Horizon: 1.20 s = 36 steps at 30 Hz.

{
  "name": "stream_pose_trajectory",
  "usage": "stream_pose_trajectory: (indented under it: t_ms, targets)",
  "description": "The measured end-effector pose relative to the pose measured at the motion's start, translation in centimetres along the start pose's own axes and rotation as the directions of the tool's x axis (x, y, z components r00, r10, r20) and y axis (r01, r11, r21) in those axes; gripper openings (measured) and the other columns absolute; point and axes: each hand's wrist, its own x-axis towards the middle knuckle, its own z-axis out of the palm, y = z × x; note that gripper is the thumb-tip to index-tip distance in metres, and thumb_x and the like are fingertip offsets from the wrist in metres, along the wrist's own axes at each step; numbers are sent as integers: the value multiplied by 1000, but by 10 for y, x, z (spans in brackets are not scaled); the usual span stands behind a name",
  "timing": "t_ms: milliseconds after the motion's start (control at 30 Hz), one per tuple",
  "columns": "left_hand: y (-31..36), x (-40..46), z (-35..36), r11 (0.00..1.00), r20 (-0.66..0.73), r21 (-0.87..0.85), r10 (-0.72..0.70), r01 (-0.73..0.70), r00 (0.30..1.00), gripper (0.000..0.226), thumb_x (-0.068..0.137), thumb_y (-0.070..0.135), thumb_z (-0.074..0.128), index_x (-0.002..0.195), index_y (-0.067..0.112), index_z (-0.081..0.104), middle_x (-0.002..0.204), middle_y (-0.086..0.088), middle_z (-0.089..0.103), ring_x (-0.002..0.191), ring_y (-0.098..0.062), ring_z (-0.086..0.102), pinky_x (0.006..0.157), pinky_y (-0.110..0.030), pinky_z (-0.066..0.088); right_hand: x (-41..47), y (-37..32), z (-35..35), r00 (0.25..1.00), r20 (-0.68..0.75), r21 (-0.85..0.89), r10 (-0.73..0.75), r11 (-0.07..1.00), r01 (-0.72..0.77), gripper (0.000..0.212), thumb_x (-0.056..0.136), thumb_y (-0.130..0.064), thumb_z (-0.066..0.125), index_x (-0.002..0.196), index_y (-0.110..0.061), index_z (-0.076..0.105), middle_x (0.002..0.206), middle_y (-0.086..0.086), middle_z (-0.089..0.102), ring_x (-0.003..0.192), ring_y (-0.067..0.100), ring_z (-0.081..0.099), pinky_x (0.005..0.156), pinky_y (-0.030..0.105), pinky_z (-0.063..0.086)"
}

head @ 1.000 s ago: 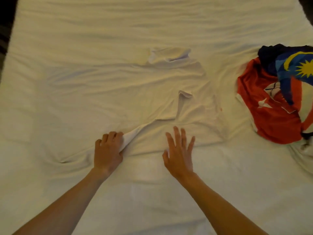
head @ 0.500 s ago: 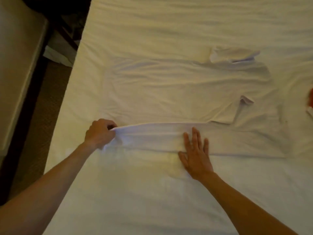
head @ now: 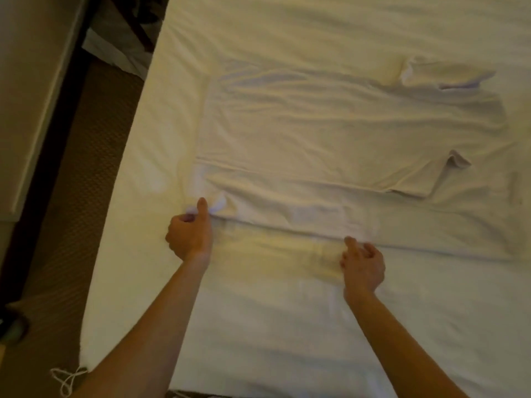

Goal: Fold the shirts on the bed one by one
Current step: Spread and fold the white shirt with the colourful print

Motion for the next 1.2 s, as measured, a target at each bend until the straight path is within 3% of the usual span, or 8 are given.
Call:
stream_pose_trajectory:
  t_ms: [100, 200, 333, 533, 900, 1000, 1067, 1200]
  targets:
    - [-1, 15, 0, 998, 72, -66, 21, -16, 997, 51, 82, 59, 69, 67, 10, 66, 74, -13, 68, 82, -35, 67, 71, -36, 48, 9, -22, 4, 942, 162, 303, 295, 893, -332, 26, 85, -20, 76, 97, 1, 67, 91, 18, 70, 75, 25, 69, 65, 30, 60]
    - [-2, 26, -4, 979, 214, -204, 44, 1, 976, 35, 88, 41, 70, 66, 14, 69, 61, -6, 69, 59, -22, 67, 68, -39, 59, 23, -40, -7, 854, 306, 154, 421, 863, -481, 37, 87, -32, 74, 101, 0, 63, 95, 15, 71, 83, 22, 71, 69, 34, 58]
    - [-12, 23, -11, 904, 327, -410, 19, 123, 945, 23, 95, 24, 67, 83, 5, 69, 61, -7, 70, 54, -17, 67, 57, -29, 59, 39, -56, -15, 777, 375, -208, 506, 863, -461, 56, 76, -55, 78, 94, -3, 68, 86, 15, 76, 84, 23, 73, 60, 33, 61]
    - [-12, 13, -10, 810, 360, -530, -53, 251, 931, 17, 94, 15, 68, 81, 4, 66, 74, -13, 70, 58, -16, 68, 55, -23, 58, 23, -38, -7, 831, 392, 147, 394, 865, -479, 9, 91, -15, 69, 97, -9, 67, 98, 14, 71, 70, 18, 73, 56, 28, 61]
    - [-76, -3, -66, 827, 204, -482, -214, 288, 955, 24, 93, 10, 68, 71, 4, 61, 74, -14, 65, 55, -18, 67, 63, -33, 62, -35, 13, -35, 878, 301, 203, 373, 874, -441, 16, 89, -5, 69, 105, -4, 66, 100, 16, 72, 82, 25, 72, 64, 32, 60]
    - [-91, -16, -79, 960, 21, -224, -168, 168, 986, 21, 90, 16, 69, 99, -3, 67, 99, -23, 69, 83, -34, 69, 83, -41, 57, -54, 40, -45, 837, 388, 78, 386, 891, -448, 19, 94, -15, 65, 111, -6, 66, 99, 14, 74, 85, 24, 74, 70, 36, 60]
    - [-88, -36, -73, 1000, -54, 21, -10, 11, 999, 60, 86, 24, 75, 135, 0, 51, 136, -24, 53, 120, -41, 53, 100, -49, 44, -55, 44, -52, 833, 415, 45, 365, 907, -419, 24, 94, -27, 66, 107, -7, 68, 97, 14, 75, 90, 26, 74, 79, 41, 59]
    - [-64, -106, -24, 878, 15, 38, 477, -477, 879, 69, 85, 14, 72, 145, -1, 40, 148, -24, 39, 136, -40, 37, 110, -54, 34, -16, 23, -80, 909, 237, 231, 343, 889, -396, 29, 87, -39, 73, 94, -12, 68, 93, 12, 75, 87, 26, 73, 78, 40, 58]
